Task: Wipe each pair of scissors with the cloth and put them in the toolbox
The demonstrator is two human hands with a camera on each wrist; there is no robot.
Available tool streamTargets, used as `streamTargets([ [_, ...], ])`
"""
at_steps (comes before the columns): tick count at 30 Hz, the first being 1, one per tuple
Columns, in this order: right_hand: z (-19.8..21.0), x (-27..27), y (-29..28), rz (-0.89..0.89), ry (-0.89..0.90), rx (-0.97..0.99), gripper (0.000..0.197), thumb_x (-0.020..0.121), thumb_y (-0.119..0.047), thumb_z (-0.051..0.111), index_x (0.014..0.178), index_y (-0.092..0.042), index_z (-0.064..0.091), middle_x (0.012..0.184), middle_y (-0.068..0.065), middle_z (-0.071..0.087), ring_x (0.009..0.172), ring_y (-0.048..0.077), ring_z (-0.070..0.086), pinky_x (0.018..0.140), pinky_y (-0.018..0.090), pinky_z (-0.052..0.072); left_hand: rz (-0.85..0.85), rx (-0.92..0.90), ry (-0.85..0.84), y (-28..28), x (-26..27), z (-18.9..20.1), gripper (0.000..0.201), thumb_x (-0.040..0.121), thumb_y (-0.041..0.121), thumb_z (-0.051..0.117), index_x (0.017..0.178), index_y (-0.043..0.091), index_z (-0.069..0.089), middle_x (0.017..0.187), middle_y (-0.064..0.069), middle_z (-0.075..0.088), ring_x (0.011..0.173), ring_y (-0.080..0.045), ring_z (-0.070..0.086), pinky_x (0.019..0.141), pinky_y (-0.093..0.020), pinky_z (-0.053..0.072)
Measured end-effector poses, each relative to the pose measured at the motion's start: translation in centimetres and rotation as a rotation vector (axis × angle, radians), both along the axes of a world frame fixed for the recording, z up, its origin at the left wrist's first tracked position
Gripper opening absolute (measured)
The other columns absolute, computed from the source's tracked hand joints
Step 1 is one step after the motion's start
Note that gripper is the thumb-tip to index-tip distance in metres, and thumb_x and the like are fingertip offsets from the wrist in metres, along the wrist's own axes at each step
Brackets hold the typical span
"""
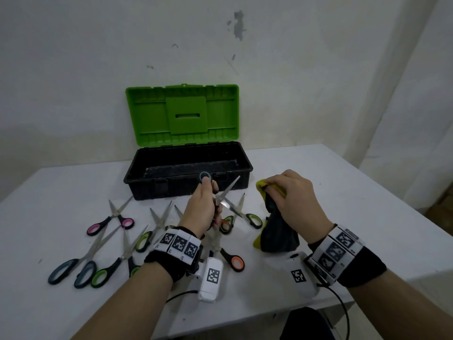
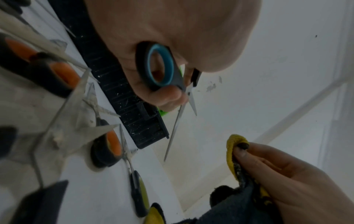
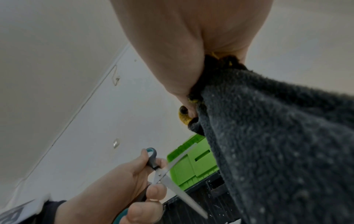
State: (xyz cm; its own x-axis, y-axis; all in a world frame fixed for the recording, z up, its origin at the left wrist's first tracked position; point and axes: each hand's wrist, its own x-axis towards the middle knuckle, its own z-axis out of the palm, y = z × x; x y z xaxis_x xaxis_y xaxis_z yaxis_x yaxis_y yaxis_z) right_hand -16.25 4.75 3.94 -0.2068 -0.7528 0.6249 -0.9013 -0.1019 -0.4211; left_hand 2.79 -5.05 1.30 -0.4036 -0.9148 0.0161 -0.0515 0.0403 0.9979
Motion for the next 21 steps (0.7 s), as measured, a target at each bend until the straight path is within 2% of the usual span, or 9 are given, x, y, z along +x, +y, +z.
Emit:
streamTargets([
  [2, 0.1, -0.2, 0.1, -0.01, -0.006, -0.018, 0.012, 0.088, -0.015, 0.069, 0.098, -0.016, 0.075, 0.085, 0.002, 0.061, 0.074, 0.015, 0.057, 0.068, 0.014, 0.04, -0.099, 0.001, -0.07, -0.1, 0.1, 0.0, 0.038, 0.104, 0.051, 0.03, 0.093, 0.021, 0.05, 0.064, -0.001, 0.052, 0.05, -0.017, 0.045, 0.045, -0.027, 0.036],
  [4, 0.2, -0.3, 0.3, -0.025, -0.059, -0.032, 0.011, 0.088, -0.016, 0.069, 0.097, -0.016, 0.075, 0.087, 0.002, 0.065, 0.077, 0.016, 0.059, 0.073, 0.021, 0.045, -0.186, -0.004, -0.07, -0.2, 0.1, 0.0, 0.018, 0.104, 0.034, 0.042, 0.094, 0.021, 0.05, 0.073, -0.003, 0.051, 0.053, -0.015, 0.045, 0.05, -0.028, 0.036],
  [5, 0.4, -0.4, 0.4, -0.028, -0.108, -0.022, 0.011, 0.089, -0.017, 0.068, 0.097, -0.018, 0.074, 0.089, 0.0, 0.067, 0.08, 0.014, 0.06, 0.075, 0.019, 0.044, -0.213, -0.02, -0.069, -0.4, 0.1, -0.1, 0.008, 0.103, 0.022, 0.046, 0.097, 0.021, 0.052, 0.077, -0.004, 0.052, 0.055, -0.013, 0.047, 0.052, -0.028, 0.037],
  [7, 0.5, -0.6, 0.6, -0.017, -0.223, 0.019, 0.009, 0.091, -0.02, 0.064, 0.096, -0.023, 0.07, 0.09, -0.007, 0.068, 0.081, 0.007, 0.06, 0.073, 0.011, 0.042, -0.243, -0.09, -0.105, -0.7, 0.3, -0.4, 0.012, 0.1, 0.008, 0.05, 0.107, 0.017, 0.054, 0.086, -0.004, 0.057, 0.061, -0.011, 0.05, 0.059, -0.026, 0.042],
  [9, 0.6, -0.9, 0.6, 0.023, -0.356, 0.069, 0.009, 0.094, -0.022, 0.058, 0.094, -0.026, 0.066, 0.087, -0.011, 0.067, 0.079, 0.004, 0.059, 0.069, 0.012, 0.043, -0.261, -0.154, -0.147, -0.9, 0.5, -0.6, 0.017, 0.099, 0.008, 0.054, 0.115, 0.014, 0.054, 0.096, -0.006, 0.061, 0.065, -0.01, 0.054, 0.064, -0.024, 0.047],
  [11, 0.4, -1.0, 0.5, 0.079, -0.522, 0.106, 0.013, 0.098, -0.023, 0.052, 0.094, -0.027, 0.063, 0.082, -0.01, 0.062, 0.072, 0.008, 0.057, 0.065, 0.019, 0.044, -0.241, -0.179, -0.15, -1.0, 0.7, -0.7, 0.021, 0.096, 0.009, 0.062, 0.112, 0.019, 0.053, 0.101, -0.008, 0.067, 0.066, -0.01, 0.059, 0.064, -0.022, 0.049],
  [14, 0.5, -0.9, 0.3, 0.095, -0.729, 0.175, 0.016, 0.099, -0.023, 0.047, 0.093, -0.014, 0.059, 0.076, 0.0, 0.052, 0.068, 0.014, 0.05, 0.064, 0.028, 0.043, -0.195, -0.177, -0.149, -1.3, 0.8, -0.8, 0.026, 0.088, 0.01, 0.072, 0.103, 0.02, 0.053, 0.098, -0.004, 0.071, 0.07, -0.013, 0.065, 0.061, -0.022, 0.05],
  [17, 0.8, -0.4, 0.4, 0.122, -0.99, 0.254, 0.016, 0.095, -0.018, 0.05, 0.085, -0.009, 0.058, 0.07, 0.005, 0.048, 0.065, 0.022, 0.049, 0.062, 0.034, 0.043, -0.171, -0.223, -0.197, -1.5, 0.8, -0.9, 0.018, 0.085, 0.013, 0.076, 0.095, 0.015, 0.062, 0.094, -0.002, 0.073, 0.074, -0.015, 0.066, 0.071, -0.027, 0.056],
  [21, 0.6, 0.1, 0.5, 0.162, -0.876, 0.295, 0.012, 0.09, -0.007, 0.055, 0.096, -0.012, 0.063, 0.083, 0.008, 0.064, 0.069, 0.018, 0.061, 0.066, 0.03, 0.052, -0.168, -0.205, -0.178, -1.2, 0.6, -0.9, 0.007, 0.089, 0.016, 0.071, 0.093, 0.012, 0.066, 0.087, -0.002, 0.071, 0.07, -0.007, 0.065, 0.066, -0.017, 0.05],
])
